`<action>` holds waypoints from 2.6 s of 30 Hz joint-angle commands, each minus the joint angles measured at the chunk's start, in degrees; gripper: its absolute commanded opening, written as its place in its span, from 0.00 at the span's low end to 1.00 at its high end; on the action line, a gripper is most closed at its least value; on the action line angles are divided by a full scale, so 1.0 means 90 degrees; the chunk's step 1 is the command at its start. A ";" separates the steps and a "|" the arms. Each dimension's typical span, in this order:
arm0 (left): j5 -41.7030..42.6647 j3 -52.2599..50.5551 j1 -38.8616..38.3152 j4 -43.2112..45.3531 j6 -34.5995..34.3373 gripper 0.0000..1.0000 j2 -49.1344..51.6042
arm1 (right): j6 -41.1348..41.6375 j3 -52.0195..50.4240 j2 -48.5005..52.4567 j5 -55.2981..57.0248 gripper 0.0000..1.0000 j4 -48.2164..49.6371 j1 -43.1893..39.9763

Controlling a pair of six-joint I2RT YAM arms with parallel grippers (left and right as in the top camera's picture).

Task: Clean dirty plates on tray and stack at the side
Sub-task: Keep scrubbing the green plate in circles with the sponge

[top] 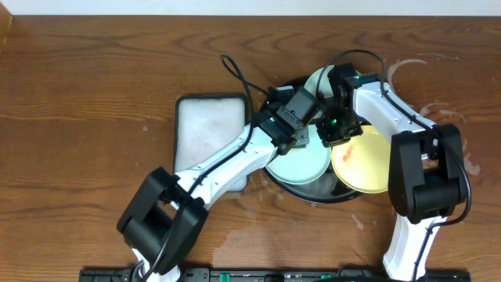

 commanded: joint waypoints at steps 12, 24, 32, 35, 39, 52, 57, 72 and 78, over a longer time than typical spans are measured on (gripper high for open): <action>0.0374 -0.0005 0.0075 -0.0019 -0.0296 0.25 0.1093 | -0.0044 -0.0121 0.0102 0.0240 0.01 -0.0032 0.0039; -0.2042 -0.0090 0.0546 -0.1188 -0.0245 0.25 0.1445 | -0.0044 -0.0121 0.0102 0.0240 0.01 -0.0034 0.0041; -0.2703 -0.0070 0.0583 -0.1253 0.0321 0.22 0.1331 | -0.0044 -0.0121 0.0102 0.0243 0.01 -0.0034 0.0061; -0.2703 -0.0017 0.0583 -0.1280 0.0316 0.21 0.1061 | -0.0044 -0.0121 0.0102 0.0243 0.01 -0.0034 0.0061; -0.2701 0.0000 0.0583 -0.1236 0.0311 0.21 0.0486 | -0.0044 -0.0121 0.0102 0.0243 0.01 -0.0034 0.0068; 0.0036 -0.0017 0.0580 -0.0619 0.0236 0.21 -0.0044 | -0.0044 -0.0121 0.0102 0.0240 0.01 -0.0032 0.0068; 0.0903 -0.0148 0.0508 -0.0148 0.0216 0.21 0.0279 | -0.0044 -0.0121 0.0102 0.0243 0.01 -0.0032 0.0068; 0.1202 -0.0202 0.0432 -0.0158 0.0248 0.21 0.1190 | -0.0044 -0.0121 0.0102 0.0243 0.01 -0.0036 0.0068; -0.0563 -0.0206 0.0432 -0.0685 0.0583 0.19 0.1540 | -0.0044 -0.0121 0.0102 0.0243 0.01 -0.0039 0.0068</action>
